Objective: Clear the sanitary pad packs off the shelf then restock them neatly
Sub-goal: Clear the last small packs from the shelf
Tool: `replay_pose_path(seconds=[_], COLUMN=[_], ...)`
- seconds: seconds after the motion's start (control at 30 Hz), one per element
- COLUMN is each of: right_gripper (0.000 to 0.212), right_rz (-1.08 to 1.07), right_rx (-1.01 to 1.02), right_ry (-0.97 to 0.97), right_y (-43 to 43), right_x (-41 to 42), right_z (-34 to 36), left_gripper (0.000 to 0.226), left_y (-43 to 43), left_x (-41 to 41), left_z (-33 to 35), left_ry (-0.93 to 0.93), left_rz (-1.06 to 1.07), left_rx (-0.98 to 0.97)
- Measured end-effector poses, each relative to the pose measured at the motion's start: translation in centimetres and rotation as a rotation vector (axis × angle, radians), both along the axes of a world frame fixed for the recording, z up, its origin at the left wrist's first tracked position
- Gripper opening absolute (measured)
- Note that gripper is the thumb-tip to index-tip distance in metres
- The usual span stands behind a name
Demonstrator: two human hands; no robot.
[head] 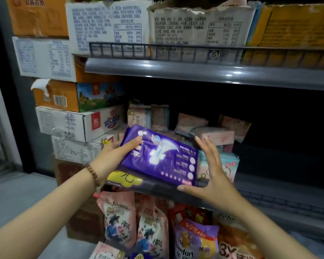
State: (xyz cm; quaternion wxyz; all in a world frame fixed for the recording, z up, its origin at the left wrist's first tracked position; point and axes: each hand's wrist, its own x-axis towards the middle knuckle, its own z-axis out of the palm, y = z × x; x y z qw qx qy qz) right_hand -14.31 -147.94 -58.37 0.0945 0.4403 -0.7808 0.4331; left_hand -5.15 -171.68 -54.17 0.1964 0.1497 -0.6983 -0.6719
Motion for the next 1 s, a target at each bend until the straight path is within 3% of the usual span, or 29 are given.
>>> replay_pose_path(seconds=[0.13, 0.2, 0.23, 0.33, 0.4, 0.47, 0.57, 0.67, 0.73, 0.83, 0.93, 1.0], right_gripper=[0.117, 0.110, 0.102, 0.065, 0.045, 0.047, 0.074, 0.066, 0.064, 0.046, 0.053, 0.060], right_rz=[0.100, 0.144, 0.159, 0.253, 0.200, 0.097, -0.004, -0.050, -0.060, -0.087, -0.231, -0.255], right_rx=[0.266, 0.296, 0.275, 0.117, 0.056, 0.055, 0.123, 0.110, 0.114, 0.194, 0.332, 0.413], right_ry=[-0.005, -0.017, -0.111, -0.701, -1.082, -1.428, -1.636, -1.652, -1.571, -1.383, -1.165, -1.124], right_y=[-0.8, -1.4, -1.7, -2.6, -3.1, -3.5, -3.8, -3.8, -3.7, -3.5, -3.0, -2.9], right_x=[2.0, 3.1, 3.5, 5.0, 5.7, 5.8, 5.7, 4.9, 4.1, 2.9, 1.1, 0.4], right_z=[-1.2, -2.3, -2.9, -4.5, -6.4, -8.8, -12.1, -13.5, -14.0, -15.5, -18.3, -19.5], left_gripper=[0.042, 0.047, 0.045, 0.059, 0.070, 0.076, 0.089, 0.060, 0.038, 0.044, 0.052, 0.043], left_y=[-0.3, -0.7, -1.0, -2.1, -2.6, -3.0, -4.2, -4.3, -3.8, -2.8, -1.9, -1.2], left_x=[3.0, 3.8, 4.1, 5.5, 6.8, 8.2, 9.3, 9.0, 7.8, 5.3, 3.2, 2.7], left_z=[-3.1, -4.8, -5.7, -8.8, -11.3, -13.9, -17.0, -18.5, -19.9, -22.4, -25.0, -26.2], left_ry=[-0.185, -0.236, -0.266, -0.331, -0.311, -0.265, -0.274, -0.347, -0.429, -0.580, -0.630, -0.641], left_rz=[-0.067, -0.070, -0.085, -0.242, -0.361, -0.444, -0.506, -0.545, -0.426, -0.319, -0.253, -0.266], left_rx=[0.147, 0.261, 0.320, 0.445, 0.493, 0.536, 0.363, 0.167, 0.053, 0.043, 0.144, 0.076])
